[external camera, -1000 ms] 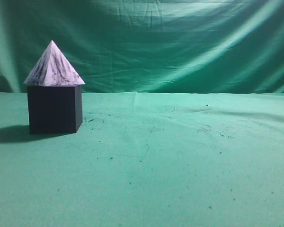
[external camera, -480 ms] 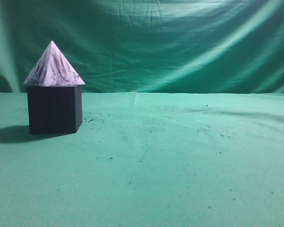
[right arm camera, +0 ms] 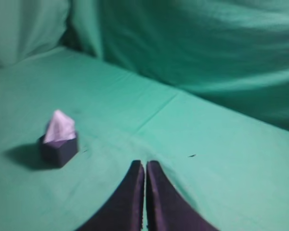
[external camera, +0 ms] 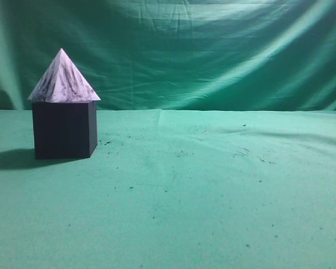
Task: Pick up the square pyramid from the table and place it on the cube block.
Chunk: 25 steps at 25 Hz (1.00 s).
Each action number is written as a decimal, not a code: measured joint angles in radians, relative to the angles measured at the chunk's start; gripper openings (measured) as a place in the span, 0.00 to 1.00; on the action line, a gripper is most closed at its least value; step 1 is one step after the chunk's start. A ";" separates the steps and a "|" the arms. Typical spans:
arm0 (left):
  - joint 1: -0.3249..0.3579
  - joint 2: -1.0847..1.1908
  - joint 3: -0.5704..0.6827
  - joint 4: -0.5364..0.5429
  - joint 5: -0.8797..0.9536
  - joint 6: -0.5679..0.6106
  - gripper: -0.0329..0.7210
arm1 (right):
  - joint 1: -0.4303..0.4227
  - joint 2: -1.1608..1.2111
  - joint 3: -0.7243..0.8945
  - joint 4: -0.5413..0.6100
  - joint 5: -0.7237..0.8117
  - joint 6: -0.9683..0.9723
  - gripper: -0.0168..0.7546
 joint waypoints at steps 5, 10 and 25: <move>0.000 0.000 0.000 0.000 0.000 0.000 0.04 | -0.211 -0.161 0.217 0.054 -0.098 -0.004 0.02; 0.000 0.000 0.000 0.000 0.000 0.000 0.04 | -0.441 -0.274 0.403 0.090 -0.173 -0.006 0.02; 0.000 0.000 0.000 0.000 0.000 0.000 0.04 | -0.646 -0.315 0.711 0.134 -0.344 -0.004 0.02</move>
